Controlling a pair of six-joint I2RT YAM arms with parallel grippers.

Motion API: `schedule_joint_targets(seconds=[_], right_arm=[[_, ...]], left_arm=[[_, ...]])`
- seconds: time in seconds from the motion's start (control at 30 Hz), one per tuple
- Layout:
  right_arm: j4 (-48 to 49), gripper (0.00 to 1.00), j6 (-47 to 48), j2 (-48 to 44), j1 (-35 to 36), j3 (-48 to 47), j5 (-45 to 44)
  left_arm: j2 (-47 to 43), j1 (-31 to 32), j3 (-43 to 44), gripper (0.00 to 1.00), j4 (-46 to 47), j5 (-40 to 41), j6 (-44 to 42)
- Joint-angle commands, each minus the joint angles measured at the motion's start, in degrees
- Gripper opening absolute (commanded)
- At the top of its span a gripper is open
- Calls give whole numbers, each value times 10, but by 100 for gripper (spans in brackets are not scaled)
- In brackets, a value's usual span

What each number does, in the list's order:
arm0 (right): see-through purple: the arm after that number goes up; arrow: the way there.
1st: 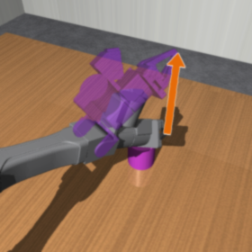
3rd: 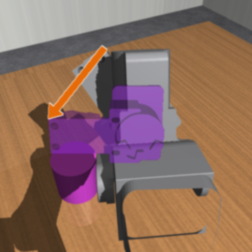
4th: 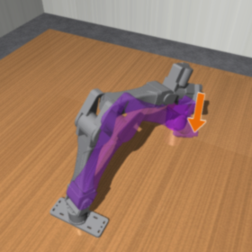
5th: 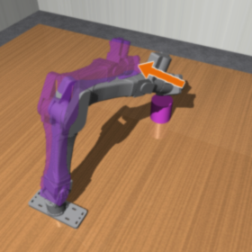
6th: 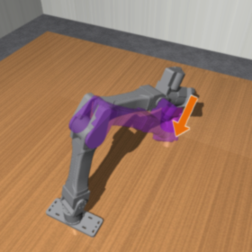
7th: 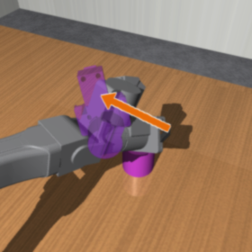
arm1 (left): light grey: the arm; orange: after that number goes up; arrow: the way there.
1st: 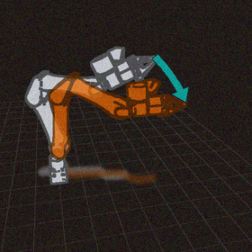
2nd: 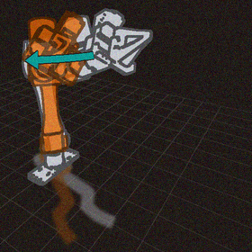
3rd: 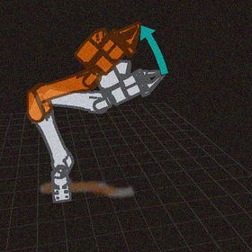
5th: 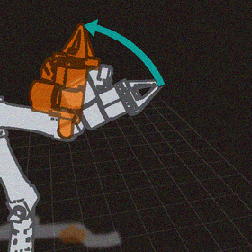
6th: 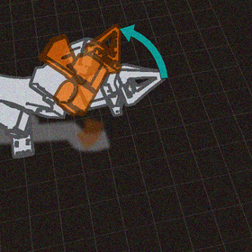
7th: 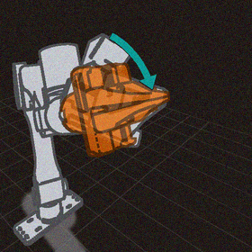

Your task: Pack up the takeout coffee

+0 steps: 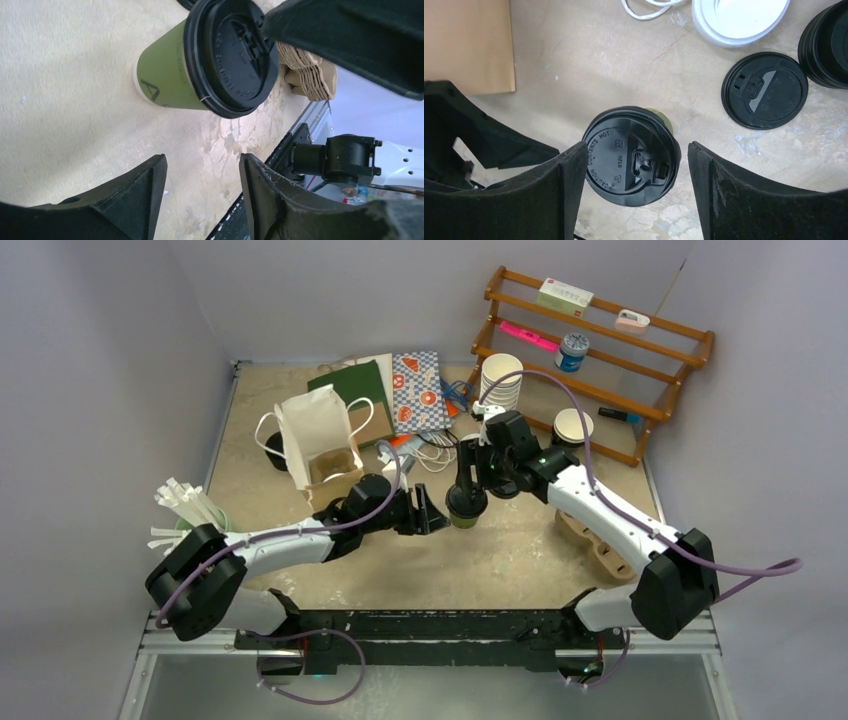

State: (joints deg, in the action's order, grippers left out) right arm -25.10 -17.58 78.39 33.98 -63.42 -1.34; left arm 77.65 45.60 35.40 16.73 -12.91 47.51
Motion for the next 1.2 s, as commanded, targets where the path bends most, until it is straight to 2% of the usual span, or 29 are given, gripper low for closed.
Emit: schedule_joint_targets(seconds=[0.0, 0.27, 0.63, 1.17], right_arm=[[47, 75, -30, -6, -8, 13, 38], [71, 67, -47, 11, -17, 25, 58], [73, 66, -48, 4, -17, 37, 64], [63, 66, -43, 1, -17, 43, 68]], left_arm=[[-13, 4, -33, 56, 121, 21, 81], [42, 5, -55, 53, 231, -6, 130], [75, 5, -41, 40, 239, -16, 131], [118, 3, -28, 42, 275, -39, 138]])
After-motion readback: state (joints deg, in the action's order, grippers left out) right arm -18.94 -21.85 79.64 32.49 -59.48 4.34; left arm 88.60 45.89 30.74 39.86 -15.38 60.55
